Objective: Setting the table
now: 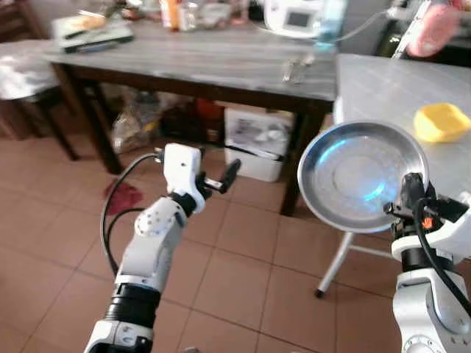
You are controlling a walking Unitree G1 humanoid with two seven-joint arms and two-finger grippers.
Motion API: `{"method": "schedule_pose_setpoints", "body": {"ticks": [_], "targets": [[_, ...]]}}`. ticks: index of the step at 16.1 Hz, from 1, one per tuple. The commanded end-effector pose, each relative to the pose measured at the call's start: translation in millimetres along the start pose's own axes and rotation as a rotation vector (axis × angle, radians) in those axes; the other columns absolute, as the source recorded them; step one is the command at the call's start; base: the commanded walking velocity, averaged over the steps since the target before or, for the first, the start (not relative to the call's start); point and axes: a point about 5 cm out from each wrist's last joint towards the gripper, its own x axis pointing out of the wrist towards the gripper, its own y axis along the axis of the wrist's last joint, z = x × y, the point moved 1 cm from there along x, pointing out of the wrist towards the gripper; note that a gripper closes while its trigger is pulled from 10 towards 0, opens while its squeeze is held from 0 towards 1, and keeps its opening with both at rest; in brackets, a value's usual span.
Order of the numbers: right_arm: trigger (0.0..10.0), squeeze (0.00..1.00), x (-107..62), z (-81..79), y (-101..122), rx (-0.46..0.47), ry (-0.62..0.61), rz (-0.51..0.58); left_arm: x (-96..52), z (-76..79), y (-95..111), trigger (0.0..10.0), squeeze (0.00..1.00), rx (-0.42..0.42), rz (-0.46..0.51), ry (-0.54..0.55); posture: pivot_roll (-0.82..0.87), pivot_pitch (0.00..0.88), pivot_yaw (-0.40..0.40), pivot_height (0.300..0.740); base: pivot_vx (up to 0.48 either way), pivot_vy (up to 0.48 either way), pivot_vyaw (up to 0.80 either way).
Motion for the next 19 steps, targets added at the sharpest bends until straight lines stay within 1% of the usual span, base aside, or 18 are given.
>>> {"method": "schedule_pose_setpoints", "body": {"ticks": [1,5,6,12,19], "targets": [[10.0,0.0,0.2,2.2,4.0,-0.01,-0.006,0.019,0.9,6.5,3.5,10.0,0.0,0.009,0.02,-0.037,-0.03,0.104,0.004,0.714,0.0,0.0,0.0],[10.0,0.0,0.4,1.1,3.4,-0.014,0.001,0.017,0.7,6.6,5.1,10.0,0.0,0.016,0.034,-0.043,-0.02,0.105,0.003,0.714,0.0,0.0,0.0],[10.0,0.0,0.0,0.5,2.6,-0.016,0.003,0.014,0.6,7.4,4.8,10.0,0.0,0.017,0.035,-0.045,-0.02,0.105,0.004,0.714,0.274,0.0,0.0],[10.0,0.0,-1.1,0.1,0.5,-0.025,0.006,0.008,1.4,8.8,4.3,10.0,0.0,0.021,0.035,-0.052,-0.03,0.106,0.007,0.714,0.34,0.0,0.0],[10.0,0.0,-0.9,0.4,0.2,-0.032,0.005,0.009,2.7,10.5,3.7,10.0,0.0,0.024,0.032,-0.057,-0.03,0.103,0.009,0.714,0.402,0.0,0.0]]}}
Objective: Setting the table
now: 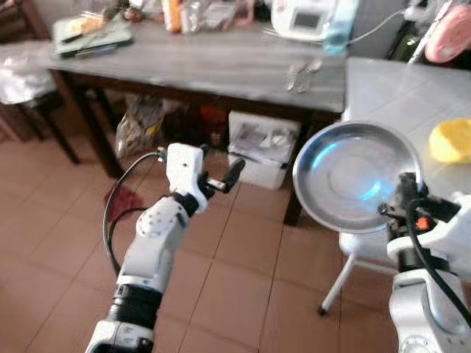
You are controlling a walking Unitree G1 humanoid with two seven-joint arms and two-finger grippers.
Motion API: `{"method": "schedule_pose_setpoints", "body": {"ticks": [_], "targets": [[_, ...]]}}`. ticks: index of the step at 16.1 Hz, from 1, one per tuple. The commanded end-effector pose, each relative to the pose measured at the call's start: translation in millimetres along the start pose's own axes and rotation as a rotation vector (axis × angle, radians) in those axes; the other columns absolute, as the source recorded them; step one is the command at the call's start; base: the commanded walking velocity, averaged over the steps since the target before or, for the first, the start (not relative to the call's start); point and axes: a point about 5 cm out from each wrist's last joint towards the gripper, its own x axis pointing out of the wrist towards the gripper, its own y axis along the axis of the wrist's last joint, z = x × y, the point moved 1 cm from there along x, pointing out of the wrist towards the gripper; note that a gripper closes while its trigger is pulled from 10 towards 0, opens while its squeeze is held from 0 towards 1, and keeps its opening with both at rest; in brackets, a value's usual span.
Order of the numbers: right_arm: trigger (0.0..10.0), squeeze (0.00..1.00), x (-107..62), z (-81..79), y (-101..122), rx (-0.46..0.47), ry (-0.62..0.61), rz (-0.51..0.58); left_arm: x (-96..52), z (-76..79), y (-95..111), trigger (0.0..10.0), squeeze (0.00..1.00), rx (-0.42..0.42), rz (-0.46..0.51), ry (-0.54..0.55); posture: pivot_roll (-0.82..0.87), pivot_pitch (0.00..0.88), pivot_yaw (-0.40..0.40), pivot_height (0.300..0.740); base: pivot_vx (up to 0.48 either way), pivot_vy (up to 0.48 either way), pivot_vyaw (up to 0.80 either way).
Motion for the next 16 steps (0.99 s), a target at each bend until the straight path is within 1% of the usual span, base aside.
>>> {"method": "schedule_pose_setpoints", "body": {"ticks": [1,7,16], "targets": [[10.0,0.0,-0.1,-1.8,2.1,0.004,0.009,0.012,-0.4,0.0,2.0,10.0,0.0,0.026,-0.001,-0.014,-0.03,0.101,0.009,0.714,0.409,0.0,0.0],[10.0,0.0,-0.4,0.4,1.2,-0.003,0.006,0.008,0.6,1.1,0.7,10.0,0.0,0.026,-0.007,-0.017,-0.03,0.101,0.009,0.714,0.412,0.0,0.0],[10.0,0.0,-1.1,0.5,0.0,-0.002,0.006,0.004,0.8,2.0,-1.3,10.0,0.0,0.029,-0.018,-0.021,-0.03,0.102,0.008,0.714,0.375,0.298,0.0]]}}
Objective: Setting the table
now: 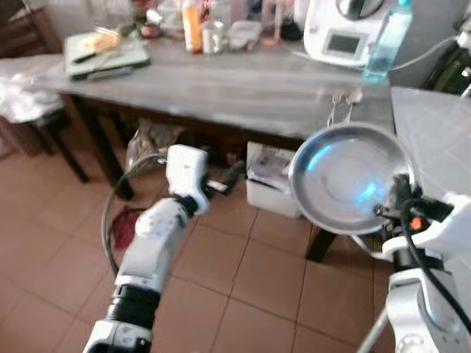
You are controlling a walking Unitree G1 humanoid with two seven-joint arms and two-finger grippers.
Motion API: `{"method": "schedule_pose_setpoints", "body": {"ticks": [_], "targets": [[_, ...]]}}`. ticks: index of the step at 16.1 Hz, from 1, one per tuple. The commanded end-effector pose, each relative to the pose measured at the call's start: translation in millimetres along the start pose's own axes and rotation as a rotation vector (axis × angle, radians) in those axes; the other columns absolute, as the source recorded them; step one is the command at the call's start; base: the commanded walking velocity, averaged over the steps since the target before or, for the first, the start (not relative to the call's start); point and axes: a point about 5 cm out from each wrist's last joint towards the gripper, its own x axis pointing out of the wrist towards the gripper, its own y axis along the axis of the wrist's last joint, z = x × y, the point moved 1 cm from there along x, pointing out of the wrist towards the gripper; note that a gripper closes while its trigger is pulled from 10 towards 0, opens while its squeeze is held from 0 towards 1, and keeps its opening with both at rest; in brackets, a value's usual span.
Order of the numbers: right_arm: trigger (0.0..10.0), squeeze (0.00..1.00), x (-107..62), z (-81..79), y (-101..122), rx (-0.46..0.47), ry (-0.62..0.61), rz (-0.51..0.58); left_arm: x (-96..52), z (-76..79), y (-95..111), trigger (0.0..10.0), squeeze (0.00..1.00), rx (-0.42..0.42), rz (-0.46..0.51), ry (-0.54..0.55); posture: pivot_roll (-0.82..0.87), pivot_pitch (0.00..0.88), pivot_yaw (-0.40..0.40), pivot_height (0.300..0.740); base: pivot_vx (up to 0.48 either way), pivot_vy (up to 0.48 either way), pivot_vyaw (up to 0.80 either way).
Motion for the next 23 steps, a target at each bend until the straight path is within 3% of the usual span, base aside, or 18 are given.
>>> {"method": "schedule_pose_setpoints", "body": {"ticks": [1,8,15,23], "targets": [[10.0,0.0,-1.4,5.0,3.7,-0.013,-0.02,0.018,4.5,10.4,0.1,10.0,0.0,0.003,-0.001,-0.037,-0.03,0.102,0.008,0.714,0.349,0.33,0.0],[10.0,0.0,-1.8,5.3,2.2,-0.014,-0.025,0.014,4.4,11.5,-1.5,10.0,0.0,0.018,-0.009,-0.045,-0.03,0.102,0.012,0.714,0.351,0.094,0.0],[10.0,0.0,0.1,5.7,1.5,-0.017,-0.019,0.012,4.3,13.1,-3.4,10.0,0.0,0.009,-0.016,-0.043,-0.02,0.096,0.005,0.714,0.0,0.0,-0.68],[10.0,0.0,0.3,6.3,1.5,-0.029,-0.018,0.012,3.4,20.7,-0.5,10.0,0.0,-0.045,0.007,-0.075,-0.03,0.099,0.005,0.714,0.0,0.0,0.0]]}}
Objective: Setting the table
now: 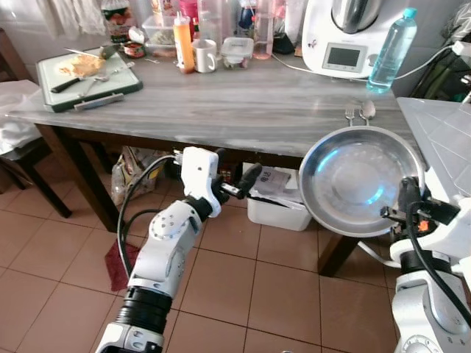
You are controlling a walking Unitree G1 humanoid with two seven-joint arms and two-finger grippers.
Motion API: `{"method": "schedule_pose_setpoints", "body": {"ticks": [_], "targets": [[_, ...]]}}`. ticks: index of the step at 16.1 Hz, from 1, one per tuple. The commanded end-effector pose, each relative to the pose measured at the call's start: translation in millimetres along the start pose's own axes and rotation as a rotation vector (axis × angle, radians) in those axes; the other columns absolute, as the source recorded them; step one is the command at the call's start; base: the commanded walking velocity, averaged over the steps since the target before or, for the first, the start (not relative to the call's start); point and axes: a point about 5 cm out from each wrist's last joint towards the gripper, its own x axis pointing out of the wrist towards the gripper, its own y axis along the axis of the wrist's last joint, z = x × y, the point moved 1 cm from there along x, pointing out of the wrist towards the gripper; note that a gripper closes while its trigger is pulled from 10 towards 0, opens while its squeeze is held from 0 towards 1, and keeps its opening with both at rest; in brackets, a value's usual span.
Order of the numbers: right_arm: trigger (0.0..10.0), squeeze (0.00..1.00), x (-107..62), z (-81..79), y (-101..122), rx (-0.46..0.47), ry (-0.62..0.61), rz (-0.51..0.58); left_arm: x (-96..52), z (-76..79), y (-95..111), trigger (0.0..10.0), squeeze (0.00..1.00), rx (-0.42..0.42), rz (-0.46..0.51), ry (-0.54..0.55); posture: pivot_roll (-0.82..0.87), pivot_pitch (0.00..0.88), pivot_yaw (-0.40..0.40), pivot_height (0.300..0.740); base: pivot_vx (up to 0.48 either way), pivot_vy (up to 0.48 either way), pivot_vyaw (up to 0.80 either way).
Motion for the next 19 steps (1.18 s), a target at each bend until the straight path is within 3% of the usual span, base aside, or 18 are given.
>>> {"method": "schedule_pose_setpoints", "body": {"ticks": [1,9,14,19], "targets": [[10.0,0.0,-0.4,-0.4,4.0,-0.009,0.003,0.02,-1.3,1.0,1.8,10.0,0.0,0.021,-0.001,-0.014,-0.03,0.1,0.007,0.714,0.0,0.0,0.0],[10.0,0.0,-1.9,1.2,4.2,-0.01,-0.008,0.02,-1.6,2.8,0.0,10.0,0.0,0.032,-0.02,-0.037,-0.03,0.105,0.014,0.714,0.0,0.0,0.0],[10.0,0.0,-1.6,0.9,4.0,-0.01,-0.005,0.016,-2.3,3.8,-1.6,10.0,0.0,0.035,-0.026,-0.043,-0.03,0.105,0.012,0.714,0.0,0.0,-0.37],[10.0,0.0,-1.1,1.1,4.1,-0.007,-0.007,0.017,-0.5,7.5,-1.2,10.0,0.0,0.03,-0.021,-0.056,-0.03,0.108,0.011,0.714,0.254,0.0,-0.2]]}}
